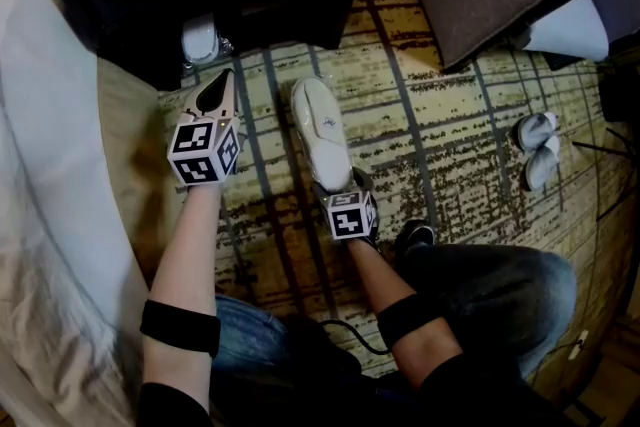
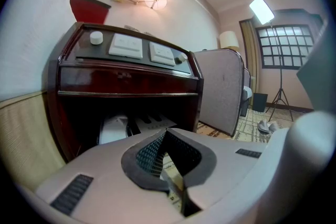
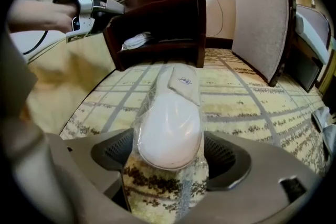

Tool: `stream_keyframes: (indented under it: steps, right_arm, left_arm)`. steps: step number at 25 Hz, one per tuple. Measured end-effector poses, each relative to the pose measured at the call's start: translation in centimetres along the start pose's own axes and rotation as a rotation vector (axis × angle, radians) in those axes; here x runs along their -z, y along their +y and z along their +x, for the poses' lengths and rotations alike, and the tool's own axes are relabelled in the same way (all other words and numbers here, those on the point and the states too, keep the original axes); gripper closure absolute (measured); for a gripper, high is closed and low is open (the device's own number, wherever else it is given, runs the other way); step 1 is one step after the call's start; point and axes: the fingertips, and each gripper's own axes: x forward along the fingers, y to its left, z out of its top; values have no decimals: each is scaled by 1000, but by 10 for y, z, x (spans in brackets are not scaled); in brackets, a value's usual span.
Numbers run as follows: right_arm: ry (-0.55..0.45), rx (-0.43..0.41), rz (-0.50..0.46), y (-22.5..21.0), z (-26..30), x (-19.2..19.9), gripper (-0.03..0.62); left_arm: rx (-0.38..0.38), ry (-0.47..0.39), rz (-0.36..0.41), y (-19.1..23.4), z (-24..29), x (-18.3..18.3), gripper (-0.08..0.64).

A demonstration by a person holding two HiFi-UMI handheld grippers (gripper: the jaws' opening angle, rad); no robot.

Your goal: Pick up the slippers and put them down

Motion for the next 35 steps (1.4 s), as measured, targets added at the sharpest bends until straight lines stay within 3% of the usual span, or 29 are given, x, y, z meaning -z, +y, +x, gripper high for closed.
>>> stream_keyframes:
  steps: [3, 8, 10, 13, 15, 18, 21, 22, 27, 35]
  right_arm:
    - [18, 8, 6, 2, 0, 8, 91]
    - [-19, 3, 28, 5, -8, 1, 91]
    - [-45, -5, 33, 5, -11, -6, 97]
    - [-90, -17, 44, 5, -18, -19, 156]
    - [-114, -24, 57, 5, -25, -28, 221]
    - [-129, -6, 50, -3, -45, -44, 421]
    - [-148, -11, 32, -2, -90, -85, 558]
    - [-159, -18, 32, -2, -107, -100, 591]
    - [-186, -53, 30, -1, -206, -171, 592]
    - [-206, -68, 24, 19, -395, -273, 592]
  left_arm:
    - [2, 0, 1, 0, 0, 1, 557]
    - [5, -2, 2, 0, -1, 1, 557]
    - [4, -2, 6, 1, 0, 1, 558]
    - [-5, 2, 8, 4, -1, 2, 558]
    - [-18, 5, -3, 4, -4, 1, 558]
    - [-59, 1, -78, 1, -18, -10, 558]
    - [-87, 39, -101, -12, -45, -29, 558]
    - [-87, 63, -85, -19, -56, -37, 558]
    - [-98, 143, -94, -53, -116, -105, 558]
    - [-112, 187, -133, -96, -245, -273, 558]
